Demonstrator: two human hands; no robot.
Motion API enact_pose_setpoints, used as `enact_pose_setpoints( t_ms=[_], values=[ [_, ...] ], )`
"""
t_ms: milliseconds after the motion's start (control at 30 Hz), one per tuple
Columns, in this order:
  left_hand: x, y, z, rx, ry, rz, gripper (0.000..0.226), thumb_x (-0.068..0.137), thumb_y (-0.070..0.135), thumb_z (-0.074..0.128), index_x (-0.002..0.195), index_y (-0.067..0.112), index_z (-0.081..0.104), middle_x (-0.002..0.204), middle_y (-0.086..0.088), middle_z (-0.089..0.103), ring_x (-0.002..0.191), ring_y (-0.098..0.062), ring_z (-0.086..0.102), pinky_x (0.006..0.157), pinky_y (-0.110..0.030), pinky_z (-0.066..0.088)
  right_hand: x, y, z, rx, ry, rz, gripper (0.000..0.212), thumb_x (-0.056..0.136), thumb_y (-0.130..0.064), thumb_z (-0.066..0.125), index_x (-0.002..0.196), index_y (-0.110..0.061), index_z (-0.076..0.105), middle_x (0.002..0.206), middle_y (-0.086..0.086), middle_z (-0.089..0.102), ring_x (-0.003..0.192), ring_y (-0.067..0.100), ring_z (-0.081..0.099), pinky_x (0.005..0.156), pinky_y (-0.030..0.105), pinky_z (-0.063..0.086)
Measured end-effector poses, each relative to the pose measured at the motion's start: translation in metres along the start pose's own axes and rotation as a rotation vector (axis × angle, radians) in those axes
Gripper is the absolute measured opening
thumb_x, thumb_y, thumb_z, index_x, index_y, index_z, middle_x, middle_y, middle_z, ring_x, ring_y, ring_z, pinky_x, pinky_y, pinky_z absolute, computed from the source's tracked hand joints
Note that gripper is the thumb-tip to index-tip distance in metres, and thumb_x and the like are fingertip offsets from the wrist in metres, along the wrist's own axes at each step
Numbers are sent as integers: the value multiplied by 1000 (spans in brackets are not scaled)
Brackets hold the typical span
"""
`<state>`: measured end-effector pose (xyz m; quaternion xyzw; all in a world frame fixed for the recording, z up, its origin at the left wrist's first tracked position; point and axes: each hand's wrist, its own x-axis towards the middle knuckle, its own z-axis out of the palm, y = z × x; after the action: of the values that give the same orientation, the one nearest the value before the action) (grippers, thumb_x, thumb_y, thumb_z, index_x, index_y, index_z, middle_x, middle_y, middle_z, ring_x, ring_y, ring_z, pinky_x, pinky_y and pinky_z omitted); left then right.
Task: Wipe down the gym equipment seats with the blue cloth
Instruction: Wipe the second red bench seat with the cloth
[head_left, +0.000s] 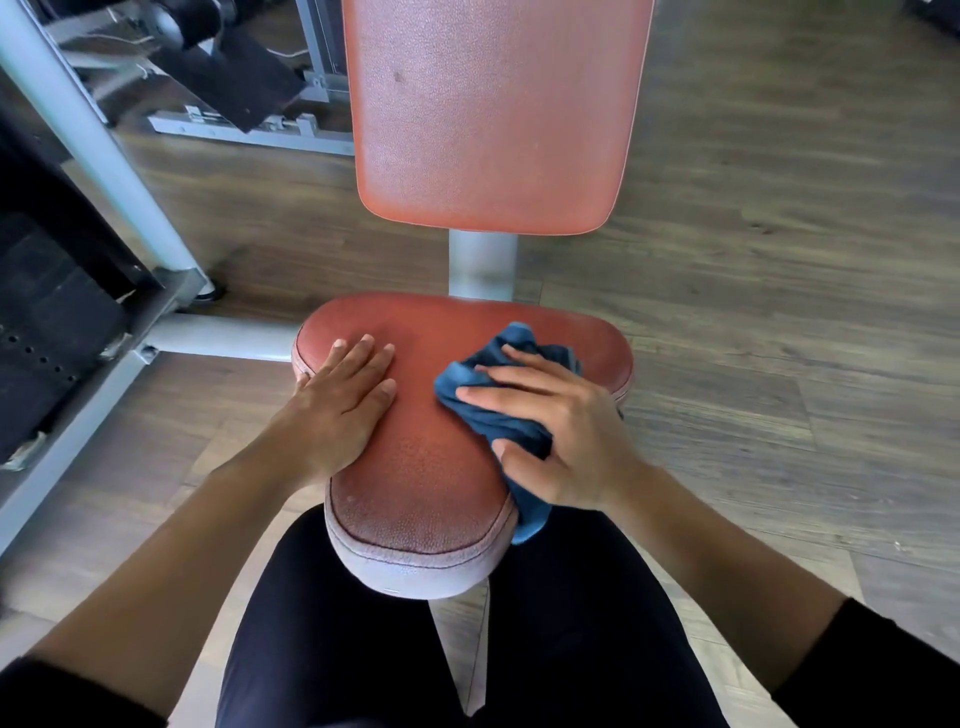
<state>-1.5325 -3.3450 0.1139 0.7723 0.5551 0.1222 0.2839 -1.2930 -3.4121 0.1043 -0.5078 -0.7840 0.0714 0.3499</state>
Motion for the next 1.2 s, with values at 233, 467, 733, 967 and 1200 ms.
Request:
enact_pose_setpoints(
  t_ms=[233,467,733,967,1200],
  values=[
    [-1,3,-2,18,-10,-5,48,101,36,36,147,31,26,158,8,9,146,-11,-4,120,-40,0,11,53,-15,-106,-30,18,47,77,-36,52,119,-21,68,124,-2,65,127,17,52,103,45,41],
    [-1,8,-2,80,-26,-18,49,101,40,31,148,34,22,159,9,6,146,-12,-6,118,-41,-2,10,33,-13,-146,-89,95,50,76,-46,49,122,-35,64,131,-8,60,133,14,44,112,20,23],
    [-3,12,-5,156,-67,-27,51,101,43,27,149,34,18,159,8,3,146,-13,-7,119,-42,0,35,43,-15,-187,-178,208,58,72,-54,38,126,-43,59,134,-18,55,133,6,41,107,40,36],
    [-2,10,-5,180,-77,-26,50,101,43,26,150,36,15,159,9,1,146,-12,-8,119,-42,0,16,-4,-3,-49,-169,124,58,74,-51,40,129,-42,56,140,-14,50,138,6,35,113,24,26],
    [-2,10,-9,172,-97,-18,51,100,46,25,150,36,15,159,9,0,146,-12,-8,119,-43,0,7,62,-18,-61,-32,10,53,81,-44,54,129,-24,61,134,-2,58,134,17,44,107,49,36]
  ],
)
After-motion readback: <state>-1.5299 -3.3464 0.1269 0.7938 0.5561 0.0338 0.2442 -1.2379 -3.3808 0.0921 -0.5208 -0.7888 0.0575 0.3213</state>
